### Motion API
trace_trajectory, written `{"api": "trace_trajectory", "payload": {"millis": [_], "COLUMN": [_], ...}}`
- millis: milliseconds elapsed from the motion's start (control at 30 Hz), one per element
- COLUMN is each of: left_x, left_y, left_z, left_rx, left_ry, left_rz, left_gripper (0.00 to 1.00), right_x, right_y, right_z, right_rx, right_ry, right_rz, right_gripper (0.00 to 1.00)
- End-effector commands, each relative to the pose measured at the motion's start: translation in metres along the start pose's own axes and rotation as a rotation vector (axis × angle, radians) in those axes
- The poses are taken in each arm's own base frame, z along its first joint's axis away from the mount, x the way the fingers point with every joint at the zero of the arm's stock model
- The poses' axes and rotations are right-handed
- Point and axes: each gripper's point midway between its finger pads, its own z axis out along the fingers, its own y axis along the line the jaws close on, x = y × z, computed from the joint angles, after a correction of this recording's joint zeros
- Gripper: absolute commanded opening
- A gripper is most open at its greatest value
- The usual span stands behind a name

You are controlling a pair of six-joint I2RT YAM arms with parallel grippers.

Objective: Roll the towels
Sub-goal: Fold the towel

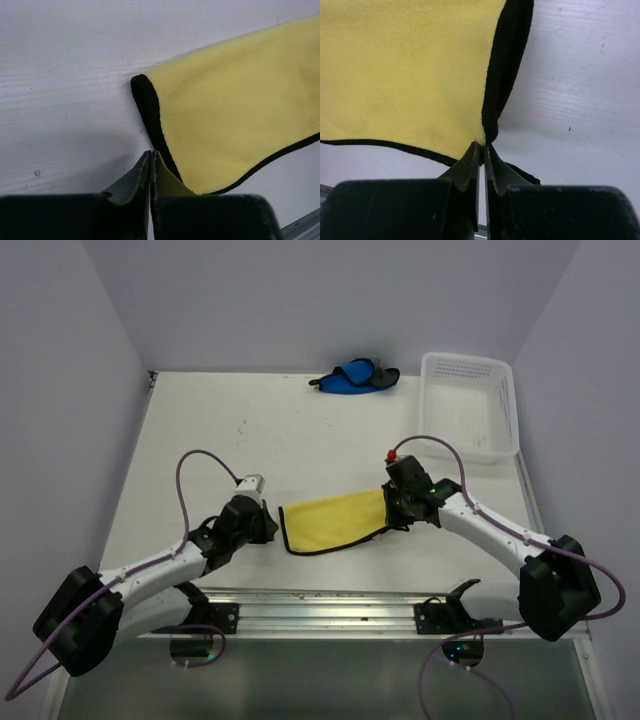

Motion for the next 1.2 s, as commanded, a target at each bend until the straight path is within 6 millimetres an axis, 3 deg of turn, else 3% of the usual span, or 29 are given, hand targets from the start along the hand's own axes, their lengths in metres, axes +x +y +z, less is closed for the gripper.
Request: {"api": "trace_trajectory", "payload": {"millis": [0, 200, 533, 1167], "left_x": [0.004, 0.019, 0.022, 0.021], "left_y": [0.008, 0.007, 0.002, -0.004], "left_z": [0.004, 0.010, 0.014, 0.012], "left_rx": [-0.040, -0.015, 0.012, 0.050], "left_ry": [0.020, 0.065, 0.079, 0.062], "left_rz": [-0.002, -0.016, -0.020, -0.036], "left_gripper": [0.03, 0.00, 0.00, 0.00], "right_x": [-0.013, -0.017, -0.021, -0.009], "right_y": [0.008, 0.031, 0.078, 0.179], "right_z": [-0.017, -0.023, -0.031, -0.015], "right_rx": [0.015, -0.067, -0.146, -0.241], "right_ry": [-0.059, -0.097, -0.114, -0.085], "right_rz": [-0.071, -0.103, -0.222, -0.353], "right_gripper": [0.00, 0.00, 0.00, 0.00]}}
